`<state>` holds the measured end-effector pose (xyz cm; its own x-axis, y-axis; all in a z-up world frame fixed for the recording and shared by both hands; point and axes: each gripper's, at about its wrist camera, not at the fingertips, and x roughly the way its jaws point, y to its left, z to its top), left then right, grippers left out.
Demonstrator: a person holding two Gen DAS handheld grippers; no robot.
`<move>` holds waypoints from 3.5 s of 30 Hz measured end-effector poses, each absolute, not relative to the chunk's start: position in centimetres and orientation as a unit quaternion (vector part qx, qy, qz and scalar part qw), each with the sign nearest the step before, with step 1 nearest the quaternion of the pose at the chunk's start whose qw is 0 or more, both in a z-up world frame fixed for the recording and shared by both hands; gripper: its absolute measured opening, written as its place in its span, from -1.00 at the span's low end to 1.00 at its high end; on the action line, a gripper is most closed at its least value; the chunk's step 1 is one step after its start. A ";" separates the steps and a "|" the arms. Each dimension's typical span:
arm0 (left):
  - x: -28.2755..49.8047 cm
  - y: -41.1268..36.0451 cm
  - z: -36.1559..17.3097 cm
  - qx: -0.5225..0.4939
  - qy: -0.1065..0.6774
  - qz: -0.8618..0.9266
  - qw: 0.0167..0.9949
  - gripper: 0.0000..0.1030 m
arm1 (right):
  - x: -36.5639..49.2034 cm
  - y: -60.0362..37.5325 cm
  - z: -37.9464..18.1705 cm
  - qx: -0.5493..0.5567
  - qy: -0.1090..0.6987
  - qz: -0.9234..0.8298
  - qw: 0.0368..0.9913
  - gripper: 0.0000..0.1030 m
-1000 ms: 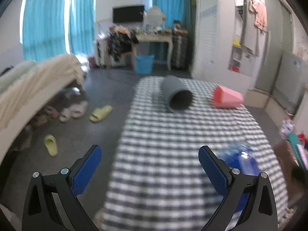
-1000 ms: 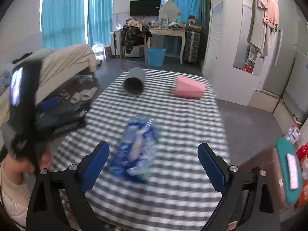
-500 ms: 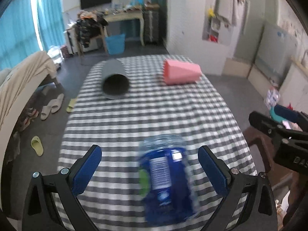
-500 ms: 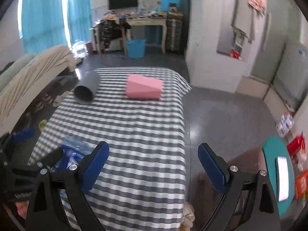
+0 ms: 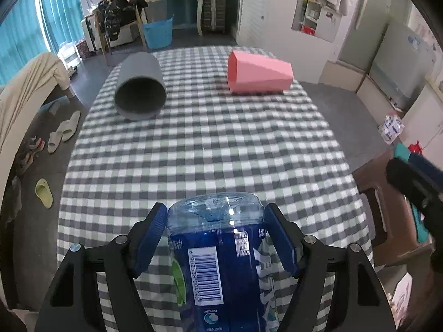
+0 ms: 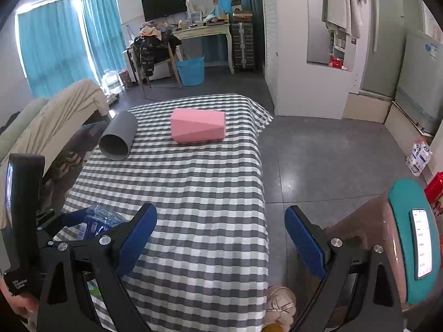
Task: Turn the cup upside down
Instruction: 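Lift the bottle with the right tool while the left tool closes on it, then rotate the held bottle cap-down with the left tool, then lower the bottle upside down onto the table and open the left tool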
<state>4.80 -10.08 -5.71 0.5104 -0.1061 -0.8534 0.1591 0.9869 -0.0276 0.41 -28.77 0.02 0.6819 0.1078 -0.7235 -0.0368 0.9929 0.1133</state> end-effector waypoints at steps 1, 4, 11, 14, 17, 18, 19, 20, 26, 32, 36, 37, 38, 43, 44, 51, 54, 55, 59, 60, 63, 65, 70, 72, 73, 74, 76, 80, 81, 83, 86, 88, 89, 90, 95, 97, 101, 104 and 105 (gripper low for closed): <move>4.9 -10.1 -5.3 0.026 0.482 -0.077 0.872 0.44 | 0.5 -28.7 0.0 0.045 0.396 0.040 0.916 0.82; 4.9 -9.9 -3.8 0.024 0.452 -0.076 0.888 0.44 | 0.7 -28.5 0.1 0.047 0.391 0.039 0.918 0.82; 4.3 -9.4 -1.7 0.022 0.395 -0.063 0.916 0.44 | 0.9 -29.0 0.0 0.056 0.386 0.025 0.920 0.82; 4.0 -9.4 -1.7 0.023 0.386 -0.062 0.920 0.44 | 1.0 -28.9 -0.3 0.055 0.391 0.024 0.918 0.82; 3.5 -9.5 -1.7 0.025 0.380 -0.068 0.922 0.44 | 1.1 -29.0 -0.4 0.054 0.393 0.021 0.918 0.82; 3.4 -9.6 -1.7 0.028 0.378 -0.068 0.923 0.44 | 1.1 -29.0 -0.4 0.055 0.392 0.021 0.918 0.82; 3.2 -9.6 -1.6 0.028 0.378 -0.068 0.923 0.44 | 1.1 -29.1 -0.4 0.056 0.392 0.021 0.918 0.82; 2.8 -9.6 -1.6 0.029 0.376 -0.066 0.924 0.44 | 1.0 -29.1 -0.3 0.056 0.391 0.020 0.918 0.82; -0.6 -9.2 -1.6 0.043 0.374 -0.076 0.923 0.50 | 0.9 -29.7 -0.1 0.064 0.388 0.016 0.919 0.82; -1.4 -9.6 -3.6 0.051 0.391 -0.084 0.915 0.68 | 0.7 -29.3 0.1 0.063 0.387 0.018 0.920 0.82; -1.2 -10.1 -5.9 0.044 0.415 -0.101 0.903 0.68 | 0.5 -29.2 0.3 0.059 0.384 0.023 0.921 0.82; -1.2 -10.2 -6.3 0.045 0.414 -0.102 0.903 0.68 | 0.5 -29.3 0.2 0.060 0.384 0.023 0.921 0.82; -1.2 -10.4 -6.7 0.048 0.412 -0.102 0.904 0.54 | 0.6 -29.5 0.2 0.061 0.385 0.020 0.921 0.82; -1.7 -10.5 -7.2 0.056 0.387 -0.104 0.914 0.37 | 0.7 -29.9 -0.1 0.066 0.390 0.013 0.918 0.82; -1.7 -10.5 -7.2 0.055 0.383 -0.104 0.916 0.36 | 0.8 -29.8 -0.1 0.066 0.391 0.013 0.918 0.82; -0.4 -10.6 -6.4 0.049 0.345 -0.102 0.932 0.36 | 1.1 -29.6 -0.3 0.061 0.395 0.018 0.917 0.82; 1.6 -10.7 -6.5 0.049 0.342 -0.095 0.934 0.36 | 1.2 -29.6 -0.5 0.060 0.397 0.016 0.916 0.82; 2.1 -10.7 -6.6 0.047 0.344 -0.095 0.933 0.36 | 1.3 -29.6 -0.6 0.059 0.397 0.015 0.916 0.82; 3.9 -10.7 -7.3 0.041 0.354 -0.088 0.930 0.36 | 1.6 -29.6 -0.7 0.058 0.400 0.014 0.915 0.82; 4.0 -10.6 -7.6 0.036 0.359 -0.089 0.928 0.36 | 1.6 -29.6 -0.8 0.058 0.400 0.013 0.914 0.82; 3.8 -10.7 -7.7 0.042 0.352 -0.090 0.931 0.36 | 1.8 -29.6 -1.0 0.058 0.403 0.012 0.913 0.82; 3.8 -10.6 -7.8 0.042 0.351 -0.090 0.931 0.36 | 1.9 -29.5 -1.1 0.057 0.404 0.011 0.913 0.82; 3.7 -10.5 -7.7 0.042 0.351 -0.105 0.929 0.52 | 1.8 -29.1 -1.1 0.054 0.403 0.014 0.913 0.82; 3.7 -10.2 -7.5 0.033 0.352 -0.109 0.929 0.62 | 1.7 -29.1 -1.0 0.054 0.400 0.015 0.915 0.82; 3.5 -10.0 -7.2 0.029 0.347 -0.108 0.931 0.62 | 1.6 -29.1 -0.9 0.054 0.399 0.015 0.915 0.82; 3.4 -9.9 -6.9 0.025 0.341 -0.107 0.934 0.62 | 1.5 -29.1 -0.8 0.054 0.396 0.016 0.916 0.82; 3.1 -9.8 -5.9 0.022 0.328 -0.105 0.939 0.62 | 1.3 -29.2 -0.5 0.054 0.389 0.019 0.920 0.82; 2.4 -9.7 -3.5 0.032 0.298 -0.097 0.949 0.63 | 0.3 -29.0 0.7 0.052 0.360 0.028 0.931 0.82; 2.2 -9.7 -2.8 0.035 0.291 -0.097 0.951 0.63 | 0.1 -28.9 1.1 0.052 0.352 0.030 0.934 0.82; 1.5 -9.6 -1.6 0.041 0.273 -0.097 0.956 0.63 | -0.7 -28.7 2.1 0.052 0.329 0.039 0.942 0.82; 0.4 -8.7 0.2 0.030 0.249 -0.092 0.964 0.64 | -1.6 -28.7 3.2 0.048 0.304 0.048 0.950 0.82; -0.5 -8.0 1.3 0.020 0.234 -0.090 0.968 0.64 | -2.3 -28.6 3.9 0.045 0.287 0.053 0.955 0.82; -0.9 -7.7 1.7 0.018 0.228 -0.089 0.969 0.64 | -2.6 -28.6 4.2 0.045 0.279 0.055 0.958 0.82; -1.7 -7.2 2.4 0.016 0.214 -0.086 0.973 0.64 | -3.0 -28.6 4.3 0.045 0.274 0.056 0.959 0.82; -5.3 -5.2 4.2 0.012 0.147 -0.061 0.987 0.73 | -4.7 -28.0 4.5 0.043 0.243 0.065 0.967 0.82; -6.3 -4.4 4.4 0.002 0.128 -0.051 0.990 0.99 | -5.1 -27.7 4.1 0.042 0.232 0.071 0.969 0.82; -7.6 -3.2 3.7 0.005 0.107 -0.049 0.993 0.99 | -6.3 -26.1 2.4 0.044 0.210 0.082 0.973 0.84; -7.7 -2.1 1.2 -0.012 0.100 -0.034 0.994 1.00 | -7.6 -23.7 1.5 0.000 0.175 0.073 0.982 0.85; -7.4 -1.8 0.4 -0.018 0.106 -0.032 0.994 1.00 | -8.0 -23.1 1.2 -0.013 0.163 0.071 0.984 0.92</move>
